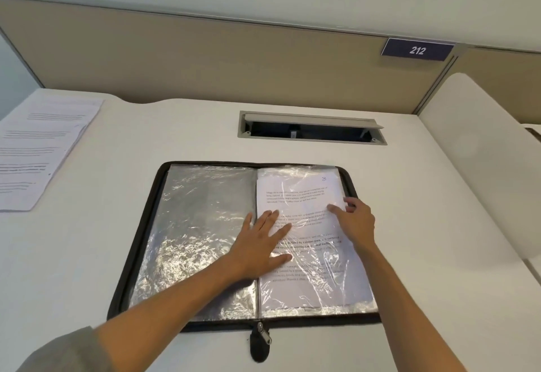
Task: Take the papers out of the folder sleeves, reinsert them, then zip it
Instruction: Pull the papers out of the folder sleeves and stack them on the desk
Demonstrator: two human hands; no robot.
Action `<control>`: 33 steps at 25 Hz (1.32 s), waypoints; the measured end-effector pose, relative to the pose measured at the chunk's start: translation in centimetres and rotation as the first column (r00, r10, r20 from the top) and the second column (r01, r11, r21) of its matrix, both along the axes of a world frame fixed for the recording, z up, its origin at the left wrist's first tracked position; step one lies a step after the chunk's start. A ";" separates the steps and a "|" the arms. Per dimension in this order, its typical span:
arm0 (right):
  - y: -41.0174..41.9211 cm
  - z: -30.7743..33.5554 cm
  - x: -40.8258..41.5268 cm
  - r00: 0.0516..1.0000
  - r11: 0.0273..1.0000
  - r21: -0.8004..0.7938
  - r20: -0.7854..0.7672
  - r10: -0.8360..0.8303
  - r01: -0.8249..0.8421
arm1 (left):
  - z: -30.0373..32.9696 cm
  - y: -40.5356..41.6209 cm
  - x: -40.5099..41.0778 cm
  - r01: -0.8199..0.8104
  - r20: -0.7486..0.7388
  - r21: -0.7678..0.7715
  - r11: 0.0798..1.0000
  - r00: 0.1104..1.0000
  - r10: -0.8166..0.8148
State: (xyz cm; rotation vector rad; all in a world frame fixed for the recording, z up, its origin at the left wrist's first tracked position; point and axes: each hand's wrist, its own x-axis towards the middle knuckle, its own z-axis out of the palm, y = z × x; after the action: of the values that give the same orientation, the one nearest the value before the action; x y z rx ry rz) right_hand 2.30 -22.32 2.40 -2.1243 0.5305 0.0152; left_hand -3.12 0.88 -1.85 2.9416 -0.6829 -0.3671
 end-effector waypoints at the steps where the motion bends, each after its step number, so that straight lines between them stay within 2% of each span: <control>1: -0.2 0.0 0.8 1.000 1.000 0.005 -0.005 0.010 -0.010 | 0.1 0.0 -0.1 -0.001 0.009 0.004 1.000 1.000 0.001; 5: 0.1 0.2 3.9 0.996 0.996 -0.042 -0.021 0.084 -0.085 | 1.1 -0.1 0.2 -0.005 0.051 -0.024 1.000 0.999 0.007; 9: 0.5 0.6 5.4 0.986 0.985 -0.059 0.023 0.164 -0.162 | 2.6 0.3 3.1 -0.086 0.157 -0.180 0.980 0.981 0.115; 11: 0.3 0.9 5.5 0.985 0.985 0.026 0.035 0.168 -0.169 | 3.5 0.3 5.7 -0.165 0.193 -0.226 0.960 0.958 0.210; 12: 0.1 1.1 5.4 0.989 0.982 0.119 0.031 0.146 -0.149 | 3.8 0.4 7.3 -0.221 0.180 -0.253 0.942 0.946 0.270; 14: -0.3 1.3 5.3 0.994 0.951 0.290 0.002 0.112 -0.108 | 4.5 0.6 10.6 -0.373 0.036 -0.347 0.860 0.911 0.410; 15: -0.5 1.5 5.3 0.994 0.933 0.344 -0.004 0.109 -0.101 | 4.7 0.6 12.3 -0.453 -0.106 -0.425 0.784 0.885 0.454; 17: -0.9 2.0 5.2 0.993 0.903 0.416 -0.008 0.122 -0.107 | 4.8 0.6 14.6 -0.557 -0.350 -0.540 0.631 0.830 0.434; 18: -1.1 2.4 5.1 0.990 0.896 0.427 -0.011 0.137 -0.119 | 4.8 0.3 15.2 -0.568 -0.399 -0.553 0.609 0.822 0.405; 21: -1.9 2.7 4.7 0.980 0.884 0.434 -0.018 0.199 -0.172 | 4.6 -0.8 16.1 -0.556 -0.403 -0.566 0.608 0.831 0.384; 27: -2.6 1.9 4.8 0.972 0.869 0.449 -0.005 0.235 -0.208 | 5.7 -2.5 15.7 -0.466 -0.263 -0.676 0.571 0.876 0.404; 30: -2.5 1.8 4.7 0.974 0.858 0.468 0.023 0.226 -0.210 | 4.6 -2.5 15.5 -0.493 -0.271 -0.668 0.558 0.859 0.434; 33: -2.6 1.6 4.8 0.964 0.850 0.464 0.041 0.262 -0.250 | 4.0 -2.1 15.8 -0.503 -0.261 -0.618 0.605 0.856 0.445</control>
State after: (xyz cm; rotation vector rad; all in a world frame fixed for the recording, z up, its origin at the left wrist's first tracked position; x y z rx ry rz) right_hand 7.12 -24.93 4.05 -1.7032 0.2196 0.2935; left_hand 12.72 -1.18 2.16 2.2475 0.0353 -0.1337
